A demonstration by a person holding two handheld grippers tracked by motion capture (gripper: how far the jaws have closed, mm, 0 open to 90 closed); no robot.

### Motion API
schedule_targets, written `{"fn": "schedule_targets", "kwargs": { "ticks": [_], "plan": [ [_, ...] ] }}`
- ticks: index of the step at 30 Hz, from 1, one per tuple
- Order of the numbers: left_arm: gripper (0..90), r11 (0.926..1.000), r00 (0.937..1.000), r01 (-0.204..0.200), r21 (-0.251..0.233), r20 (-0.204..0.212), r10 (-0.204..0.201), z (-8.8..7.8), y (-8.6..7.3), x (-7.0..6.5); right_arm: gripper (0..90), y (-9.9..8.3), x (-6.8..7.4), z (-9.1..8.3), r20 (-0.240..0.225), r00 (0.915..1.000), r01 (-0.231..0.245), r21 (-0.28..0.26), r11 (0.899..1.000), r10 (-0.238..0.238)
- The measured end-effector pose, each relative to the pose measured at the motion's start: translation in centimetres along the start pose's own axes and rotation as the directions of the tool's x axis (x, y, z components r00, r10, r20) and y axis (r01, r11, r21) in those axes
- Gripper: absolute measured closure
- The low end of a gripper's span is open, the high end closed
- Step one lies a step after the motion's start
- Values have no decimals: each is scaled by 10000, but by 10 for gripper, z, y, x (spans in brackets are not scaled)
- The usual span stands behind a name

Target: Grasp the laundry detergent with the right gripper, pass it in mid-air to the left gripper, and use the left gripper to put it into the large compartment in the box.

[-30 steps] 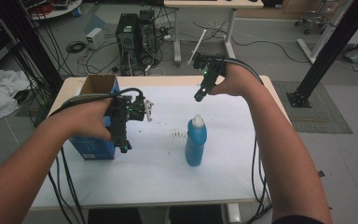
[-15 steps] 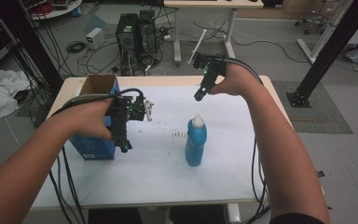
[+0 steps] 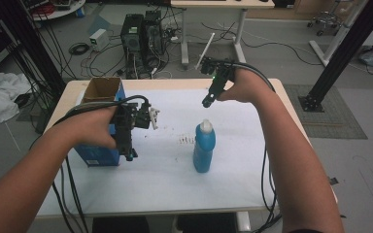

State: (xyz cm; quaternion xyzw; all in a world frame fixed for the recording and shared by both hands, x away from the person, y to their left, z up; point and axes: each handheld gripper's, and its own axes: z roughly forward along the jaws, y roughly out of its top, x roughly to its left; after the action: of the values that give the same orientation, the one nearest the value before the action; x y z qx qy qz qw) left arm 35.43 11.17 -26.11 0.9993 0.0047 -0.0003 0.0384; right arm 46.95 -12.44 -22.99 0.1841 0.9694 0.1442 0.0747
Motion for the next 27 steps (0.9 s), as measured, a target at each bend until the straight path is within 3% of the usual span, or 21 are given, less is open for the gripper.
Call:
{"fn": "schedule_targets", "kwargs": {
  "ticks": [18, 21, 22, 23, 24, 27],
  "plan": [
    [17, 10000, 9998, 17, 86, -176, -15, -2, 2, -10, 34, -2, 0, -5, 249, 9994, -229, -223, 9995, 234],
    [16, 10000, 9998, -3, 14, -208, 3, -2, 0, -12, 34, -3, 2, -6, 258, 9984, -483, -882, 9949, 507],
    [16, 10000, 9998, -3, 14, -208, 3, -2, 0, -12, 34, -3, 2, -6, 258, 9984, -483, -882, 9949, 507],
    [16, 9999, 9997, 22, -116, -224, -25, -2, 0, -14, 34, -4, 3, -6, 293, 9977, -577, -1119, 9920, 613],
    [16, 9998, 9998, 14, -219, -194, -18, 0, -1, -14, 34, -8, 1, -7, 295, 9943, -960, -1790, 9791, 1029],
    [16, 9997, 9999, -68, -229, -112, 66, 6, -1, -15, 34, -16, 0, -8, 215, 9846, -1617, -2682, 9497, 1738]
  ]
}}
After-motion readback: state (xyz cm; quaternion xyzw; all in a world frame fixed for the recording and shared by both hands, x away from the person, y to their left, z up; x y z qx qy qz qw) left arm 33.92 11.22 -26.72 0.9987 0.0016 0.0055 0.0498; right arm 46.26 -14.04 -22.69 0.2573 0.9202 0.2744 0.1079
